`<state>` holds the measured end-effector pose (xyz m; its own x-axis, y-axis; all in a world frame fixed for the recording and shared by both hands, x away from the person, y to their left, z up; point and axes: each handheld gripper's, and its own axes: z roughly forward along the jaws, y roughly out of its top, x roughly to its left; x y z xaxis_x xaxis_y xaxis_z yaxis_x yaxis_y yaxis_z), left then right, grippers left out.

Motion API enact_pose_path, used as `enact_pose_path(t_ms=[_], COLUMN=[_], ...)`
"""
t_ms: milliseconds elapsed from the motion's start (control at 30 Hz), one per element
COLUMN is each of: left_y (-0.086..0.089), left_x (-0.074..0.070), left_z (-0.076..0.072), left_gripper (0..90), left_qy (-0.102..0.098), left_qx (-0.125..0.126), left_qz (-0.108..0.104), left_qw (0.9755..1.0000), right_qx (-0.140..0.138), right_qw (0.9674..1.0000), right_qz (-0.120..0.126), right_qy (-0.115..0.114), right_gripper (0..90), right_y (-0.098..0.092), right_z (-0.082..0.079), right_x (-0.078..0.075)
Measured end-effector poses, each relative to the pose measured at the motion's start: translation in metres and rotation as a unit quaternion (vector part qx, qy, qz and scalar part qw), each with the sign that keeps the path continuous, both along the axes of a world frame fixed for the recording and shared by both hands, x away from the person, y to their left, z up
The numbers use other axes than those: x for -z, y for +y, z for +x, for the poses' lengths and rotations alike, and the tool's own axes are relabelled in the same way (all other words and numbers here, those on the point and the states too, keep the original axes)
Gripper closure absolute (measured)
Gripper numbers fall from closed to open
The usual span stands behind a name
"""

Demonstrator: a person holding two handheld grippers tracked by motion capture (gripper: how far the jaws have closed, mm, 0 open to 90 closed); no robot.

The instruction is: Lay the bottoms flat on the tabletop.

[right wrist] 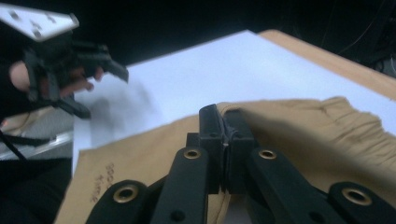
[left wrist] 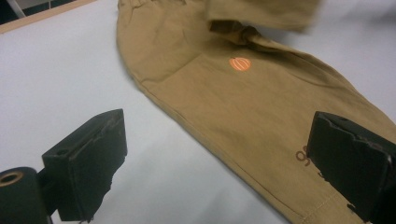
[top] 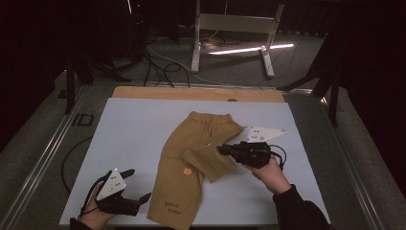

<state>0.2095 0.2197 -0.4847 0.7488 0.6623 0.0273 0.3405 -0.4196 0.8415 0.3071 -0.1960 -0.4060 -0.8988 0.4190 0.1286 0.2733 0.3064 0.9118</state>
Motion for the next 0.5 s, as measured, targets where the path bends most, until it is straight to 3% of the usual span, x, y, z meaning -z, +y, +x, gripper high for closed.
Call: enact_pose_path(t_ms=[100,133,167,200,233,267,300,333,367,400,433,467,500], left_y=[0.000,0.000,0.000,0.000,0.000,0.000,0.000,0.000,0.000,0.000,-0.001,-0.001,-0.001], left_x=[0.000,0.000,0.000,0.000,0.001,0.001,0.001,0.001,0.001,0.001,0.001,0.001,0.001], left_z=[0.000,0.000,0.000,0.000,0.000,0.000,0.000,0.001,0.001,0.001,0.001,0.001,0.001], left_gripper=[6.0,6.0,6.0,6.0,6.0,6.1,6.1,6.1,6.1,6.1,6.1,6.1,6.1], left_qy=[-0.001,0.000,0.000,0.001,0.000,0.002,0.002,0.002,0.002,0.001,0.002,0.002,0.002], left_qx=[0.000,0.000,0.000,-0.001,-0.002,-0.004,-0.004,-0.002,-0.001,0.000,0.000,-0.002,-0.002], left_qz=[-0.002,-0.002,-0.002,-0.003,-0.004,-0.003,-0.003,-0.001,0.000,0.001,0.000,0.000,0.000], left_qw=[1.0000,1.0000,1.0000,1.0000,1.0000,1.0000,1.0000,1.0000,1.0000,1.0000,1.0000,1.0000,1.0000], right_qx=[0.019,0.043,0.043,0.071,0.071,0.102,0.102,0.136,0.136,0.161,0.161,0.188,0.188], right_qw=[0.9998,0.9989,0.9989,0.9968,0.9968,0.9928,0.9928,0.9863,0.9863,0.9805,0.9805,0.9745,0.9745], right_qz=[-0.007,-0.020,-0.020,-0.031,-0.031,-0.052,-0.052,-0.070,-0.070,-0.089,-0.089,-0.109,-0.109], right_qy=[-0.004,-0.002,-0.002,0.022,0.022,0.035,0.035,0.061,0.061,0.068,0.068,0.054,0.054], right_gripper=[88.5,88.3,88.3,88.2,88.2,85.8,85.8,69.9,69.9,62.2,62.2,55.2,55.2], right_y=[-0.008,-0.017,-0.017,-0.028,-0.028,-0.038,-0.038,-0.048,-0.048,-0.055,-0.055,-0.059,-0.059], right_z=[-0.003,-0.004,-0.004,-0.002,-0.002,0.000,0.000,0.005,0.005,0.007,0.007,0.006,0.006], right_x=[-0.003,0.003,0.003,0.016,0.016,0.031,0.031,0.050,0.050,0.060,0.060,0.060,0.060])
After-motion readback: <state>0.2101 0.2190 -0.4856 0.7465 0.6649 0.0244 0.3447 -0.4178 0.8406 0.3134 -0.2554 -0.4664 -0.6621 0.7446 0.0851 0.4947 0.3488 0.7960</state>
